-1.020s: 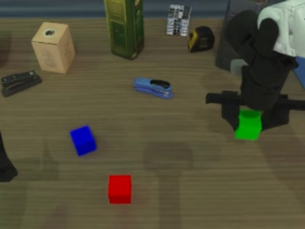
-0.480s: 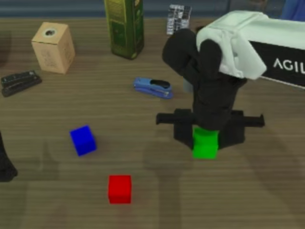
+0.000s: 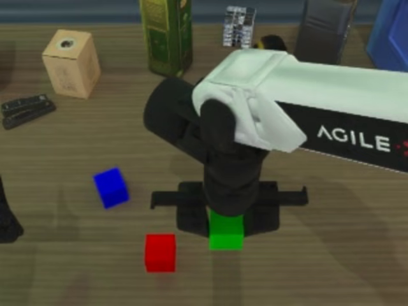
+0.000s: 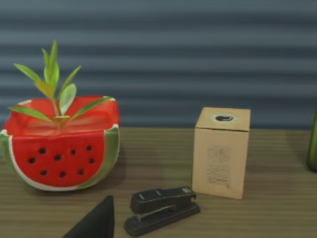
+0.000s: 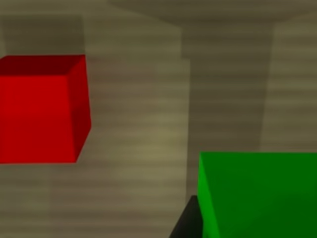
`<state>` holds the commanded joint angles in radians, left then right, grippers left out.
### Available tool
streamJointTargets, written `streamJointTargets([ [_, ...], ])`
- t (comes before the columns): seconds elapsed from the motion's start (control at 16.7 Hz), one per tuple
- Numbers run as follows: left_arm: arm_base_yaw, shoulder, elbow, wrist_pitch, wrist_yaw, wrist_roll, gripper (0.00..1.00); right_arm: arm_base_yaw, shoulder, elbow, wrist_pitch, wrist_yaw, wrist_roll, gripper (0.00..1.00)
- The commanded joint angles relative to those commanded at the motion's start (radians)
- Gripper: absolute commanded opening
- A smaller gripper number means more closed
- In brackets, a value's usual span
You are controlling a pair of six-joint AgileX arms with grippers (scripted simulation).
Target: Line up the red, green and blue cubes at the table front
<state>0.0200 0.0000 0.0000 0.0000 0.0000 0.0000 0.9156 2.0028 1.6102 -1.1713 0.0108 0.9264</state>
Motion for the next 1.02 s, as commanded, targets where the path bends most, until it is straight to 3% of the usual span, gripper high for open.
streamJointTargets([
  [0.24,0.000,0.000,0.000,0.000,0.000,0.000,1.00,-0.003,0.003,-0.016,0.020,-0.001,0.000,0.00],
  [0.66,0.000,0.000,0.000,0.000,0.000,0.000,1.00,0.000,0.072,-0.164,0.238,0.000,0.002,0.00],
  [0.96,0.000,0.000,0.000,0.000,0.000,0.000,1.00,0.001,0.077,-0.174,0.250,0.001,0.002,0.00],
  [1.02,0.000,0.000,0.000,0.000,0.000,0.000,1.00,0.001,0.077,-0.174,0.250,0.001,0.002,0.08],
])
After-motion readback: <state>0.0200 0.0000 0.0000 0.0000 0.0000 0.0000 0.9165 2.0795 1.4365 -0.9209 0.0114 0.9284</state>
